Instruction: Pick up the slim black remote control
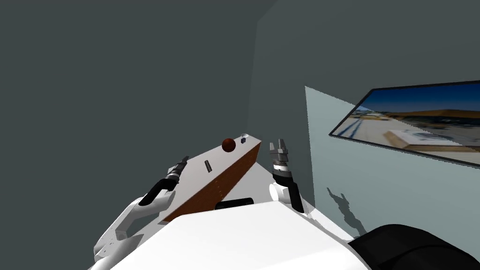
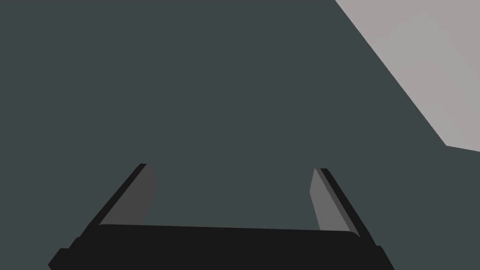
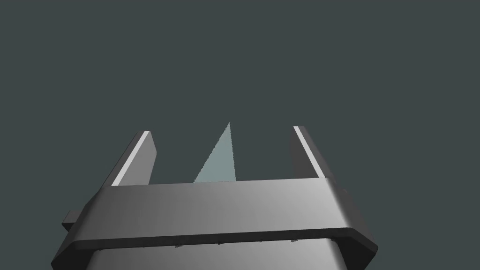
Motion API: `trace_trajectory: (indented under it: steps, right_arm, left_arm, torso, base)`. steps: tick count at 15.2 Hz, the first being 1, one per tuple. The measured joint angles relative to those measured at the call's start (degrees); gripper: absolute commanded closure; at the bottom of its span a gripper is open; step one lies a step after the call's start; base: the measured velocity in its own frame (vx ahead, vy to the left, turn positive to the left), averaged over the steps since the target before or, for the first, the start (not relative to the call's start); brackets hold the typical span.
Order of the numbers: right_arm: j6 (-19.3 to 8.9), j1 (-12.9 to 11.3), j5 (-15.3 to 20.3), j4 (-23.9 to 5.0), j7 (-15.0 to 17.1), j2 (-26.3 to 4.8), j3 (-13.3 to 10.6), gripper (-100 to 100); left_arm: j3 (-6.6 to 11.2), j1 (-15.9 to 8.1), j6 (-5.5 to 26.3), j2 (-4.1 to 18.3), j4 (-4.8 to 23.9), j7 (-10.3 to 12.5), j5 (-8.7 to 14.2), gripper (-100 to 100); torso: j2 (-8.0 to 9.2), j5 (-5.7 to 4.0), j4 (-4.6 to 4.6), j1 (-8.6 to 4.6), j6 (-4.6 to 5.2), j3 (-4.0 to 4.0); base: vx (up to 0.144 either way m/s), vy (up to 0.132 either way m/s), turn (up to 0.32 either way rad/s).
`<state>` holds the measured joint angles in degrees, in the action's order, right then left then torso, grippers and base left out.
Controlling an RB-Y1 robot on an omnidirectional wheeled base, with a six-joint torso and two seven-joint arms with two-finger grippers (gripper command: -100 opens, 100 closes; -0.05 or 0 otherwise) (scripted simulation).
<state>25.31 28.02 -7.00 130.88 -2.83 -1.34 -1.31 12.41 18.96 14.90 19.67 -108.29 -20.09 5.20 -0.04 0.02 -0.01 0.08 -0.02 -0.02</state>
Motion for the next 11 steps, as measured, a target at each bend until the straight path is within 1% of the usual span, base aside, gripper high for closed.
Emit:
trace_trajectory:
  steps: [1,2,4,6,7,9,10,11]
  right_arm:
    - [0.00,-0.01,0.00,0.00,0.00,0.00,-0.01,0]
    - [0.00,-0.01,0.00,0.00,0.00,0.00,-0.01,0]
    - [0.00,-0.01,0.00,0.00,0.00,0.00,-0.01,0]
    - [0.00,0.00,0.00,0.00,0.00,0.00,0.00,0]
    - [0.00,0.00,0.00,0.00,0.00,0.00,0.00,0]
    - [0.00,-0.01,0.00,0.00,0.00,0.00,-0.01,0]
    - [0.00,0.00,0.00,0.00,0.00,0.00,0.00,0]
    - [0.00,-0.01,0.00,0.00,0.00,0.00,-0.01,0]
  left_arm:
    - [0.48,-0.20,1.12,0.22,0.34,-0.51,0.36,-100]
    - [0.88,-0.59,2.42,0.31,0.89,-1.17,0.61,-100]
    - [1.50,-1.28,4.29,0.44,2.45,-2.34,1.02,-100]
    - [2.24,-2.00,6.69,1.03,3.40,-3.41,1.73,-100]
    - [2.37,-2.15,7.77,1.14,3.52,-3.60,1.85,-100]
    - [3.24,-3.23,10.08,1.55,5.21,-4.80,2.50,-100]
    - [3.46,-3.31,11.44,1.51,5.19,-5.22,2.58,-100]
    - [3.97,-3.75,12.73,1.75,5.98,-5.89,3.01,-100]
  torso:
    - [0.00,-0.01,0.00,-0.01,0.06,0.00]
    - [0.00,0.00,0.00,0.00,0.06,0.00]
    - [-0.01,0.00,0.00,0.00,0.07,-0.01]
    - [-0.01,0.00,0.00,0.01,0.01,-0.01]
    - [-0.01,0.00,0.00,0.00,-0.01,-0.01]
    - [-0.02,0.00,0.00,0.00,0.05,-0.01]
    - [-0.02,0.00,0.00,0.00,0.02,-0.01]
    - [-0.02,0.00,0.00,0.01,0.06,-0.01]
  base:
    - [-0.004,0.018,-0.283]
    - [-0.002,0.019,-0.117]
    - [-0.003,0.018,-0.267]
    - [-0.001,0.016,-0.024]
    - [-0.002,0.011,-0.173]
    - [-0.001,0.018,-0.200]
    - [-0.001,0.021,-0.256]
    - [-0.005,0.028,-0.243]
